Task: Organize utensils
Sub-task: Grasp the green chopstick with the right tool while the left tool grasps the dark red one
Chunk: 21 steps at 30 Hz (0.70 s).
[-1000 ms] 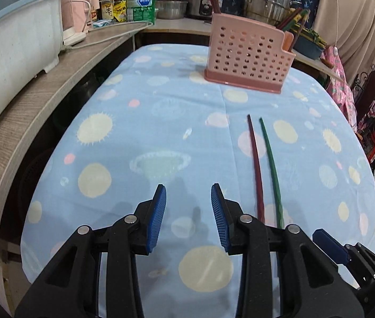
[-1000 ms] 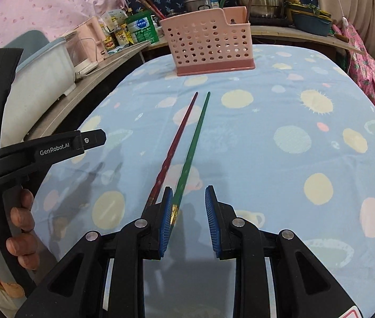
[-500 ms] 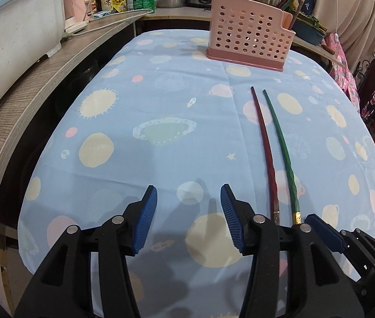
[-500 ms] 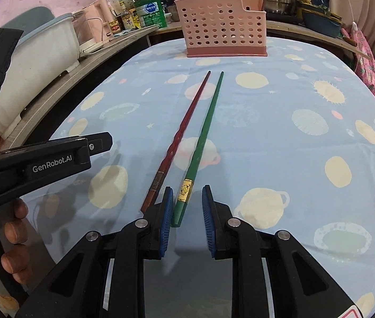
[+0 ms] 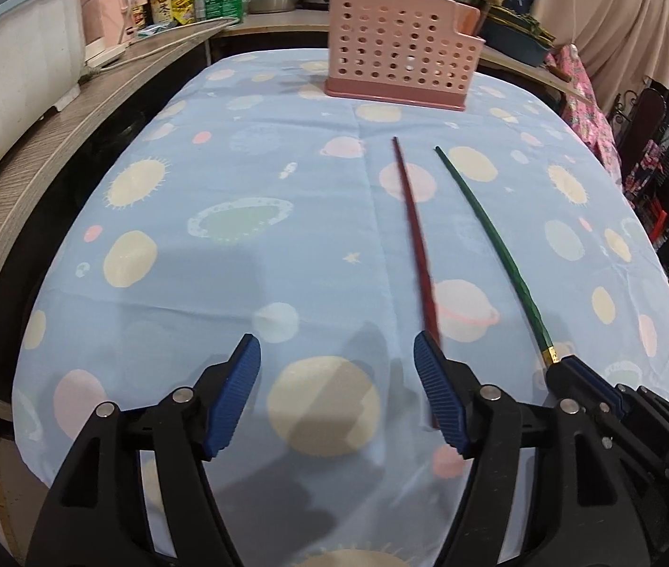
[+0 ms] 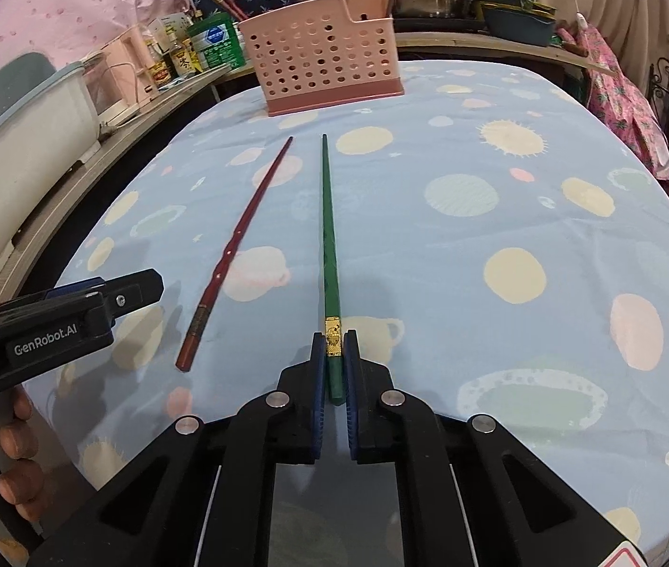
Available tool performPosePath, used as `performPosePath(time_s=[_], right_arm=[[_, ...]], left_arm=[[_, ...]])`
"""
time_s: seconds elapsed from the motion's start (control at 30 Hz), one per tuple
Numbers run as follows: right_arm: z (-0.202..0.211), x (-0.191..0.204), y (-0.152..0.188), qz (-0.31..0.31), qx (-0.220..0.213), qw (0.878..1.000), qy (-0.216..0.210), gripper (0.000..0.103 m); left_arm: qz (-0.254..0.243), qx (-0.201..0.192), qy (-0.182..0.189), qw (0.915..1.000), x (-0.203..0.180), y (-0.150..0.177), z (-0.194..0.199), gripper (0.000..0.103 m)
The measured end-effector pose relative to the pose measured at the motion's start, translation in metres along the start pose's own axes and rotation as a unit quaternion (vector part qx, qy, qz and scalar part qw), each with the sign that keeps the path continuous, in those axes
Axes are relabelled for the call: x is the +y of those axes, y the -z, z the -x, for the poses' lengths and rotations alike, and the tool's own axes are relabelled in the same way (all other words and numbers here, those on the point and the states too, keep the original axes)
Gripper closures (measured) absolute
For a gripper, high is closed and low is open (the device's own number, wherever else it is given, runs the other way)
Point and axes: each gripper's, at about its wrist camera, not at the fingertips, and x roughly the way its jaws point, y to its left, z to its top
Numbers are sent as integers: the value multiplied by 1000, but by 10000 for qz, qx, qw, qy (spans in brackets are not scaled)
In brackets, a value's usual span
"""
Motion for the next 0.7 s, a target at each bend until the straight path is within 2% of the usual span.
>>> performPosePath(time_s=[0.17, 0.33, 0.5, 0.67, 0.7], right_arm=[[6, -18, 2, -251, -21, 9997, 44, 96], [7, -20, 3, -253, -33, 9997, 57, 96], [7, -20, 3, -252, -36, 9997, 55, 96], [8, -20, 4, -237, -46, 9997, 57, 96], [7, -19, 4, -230, -48, 9997, 62, 96]], left_arm=[[-141, 69, 135, 9998, -17, 3, -6, 36], [-145, 223, 173, 9995, -24, 6, -17, 38], [-170, 214, 96, 9996, -26, 7, -19, 48], [-234, 197, 76, 9995, -25, 7, -18, 71], [-244, 200, 78, 9995, -25, 7, -18, 73]])
